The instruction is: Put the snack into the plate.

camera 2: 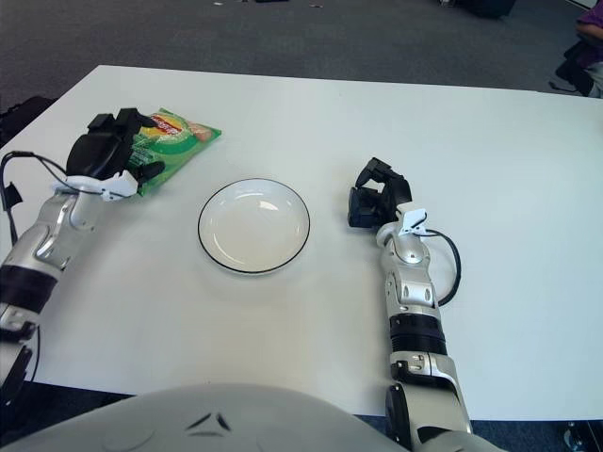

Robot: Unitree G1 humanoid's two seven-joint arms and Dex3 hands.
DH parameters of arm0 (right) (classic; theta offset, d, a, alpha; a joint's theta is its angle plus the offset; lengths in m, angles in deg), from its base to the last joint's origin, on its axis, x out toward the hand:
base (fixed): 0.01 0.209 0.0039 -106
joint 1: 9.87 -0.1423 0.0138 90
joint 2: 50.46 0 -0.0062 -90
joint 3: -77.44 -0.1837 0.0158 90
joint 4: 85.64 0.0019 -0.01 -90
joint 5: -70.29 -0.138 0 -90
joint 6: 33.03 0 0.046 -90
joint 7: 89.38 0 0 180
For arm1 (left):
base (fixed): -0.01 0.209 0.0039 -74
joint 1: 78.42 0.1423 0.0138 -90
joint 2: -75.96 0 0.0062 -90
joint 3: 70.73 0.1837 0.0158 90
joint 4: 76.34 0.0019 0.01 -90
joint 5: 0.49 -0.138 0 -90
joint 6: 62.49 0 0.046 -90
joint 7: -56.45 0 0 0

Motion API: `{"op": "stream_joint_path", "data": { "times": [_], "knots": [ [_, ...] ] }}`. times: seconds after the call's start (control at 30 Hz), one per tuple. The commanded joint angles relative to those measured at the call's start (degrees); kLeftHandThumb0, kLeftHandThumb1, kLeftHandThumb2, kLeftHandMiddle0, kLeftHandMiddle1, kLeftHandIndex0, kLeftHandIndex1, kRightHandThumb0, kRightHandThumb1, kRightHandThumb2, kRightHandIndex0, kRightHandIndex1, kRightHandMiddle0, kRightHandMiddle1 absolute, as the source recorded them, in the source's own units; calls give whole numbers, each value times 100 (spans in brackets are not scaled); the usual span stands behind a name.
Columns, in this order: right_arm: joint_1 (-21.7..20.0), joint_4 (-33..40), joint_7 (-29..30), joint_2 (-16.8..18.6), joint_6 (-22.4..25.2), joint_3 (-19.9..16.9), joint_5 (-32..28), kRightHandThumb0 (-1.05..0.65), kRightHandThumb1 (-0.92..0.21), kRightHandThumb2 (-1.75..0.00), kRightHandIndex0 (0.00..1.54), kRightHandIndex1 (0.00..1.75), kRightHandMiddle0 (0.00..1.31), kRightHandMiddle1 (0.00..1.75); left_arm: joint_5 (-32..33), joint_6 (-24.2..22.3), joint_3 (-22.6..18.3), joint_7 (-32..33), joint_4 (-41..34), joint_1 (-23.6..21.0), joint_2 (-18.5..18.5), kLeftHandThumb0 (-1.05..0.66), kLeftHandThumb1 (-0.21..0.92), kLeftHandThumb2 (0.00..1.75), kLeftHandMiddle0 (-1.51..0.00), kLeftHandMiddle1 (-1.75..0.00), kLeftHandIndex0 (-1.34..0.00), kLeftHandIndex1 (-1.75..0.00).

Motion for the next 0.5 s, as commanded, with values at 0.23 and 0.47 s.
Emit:
{"op": "stream_joint_path", "data": {
  "times": [0.23, 0.47],
  "knots": [
    [552, -430, -2, 236, 4, 25, -34, -58, -10, -158, 135, 175, 80, 175, -328, -285, 54, 326, 505, -601, 77, -75, 92, 78, -9, -114, 0, -112],
    [553, -430, -10, 232, 16, 20, -42, -58, -11, -158, 135, 175, 80, 175, -561, -611, 160, 546, 728, -852, 209, -78, 92, 81, -6, -110, 0, -106]
  ]
}}
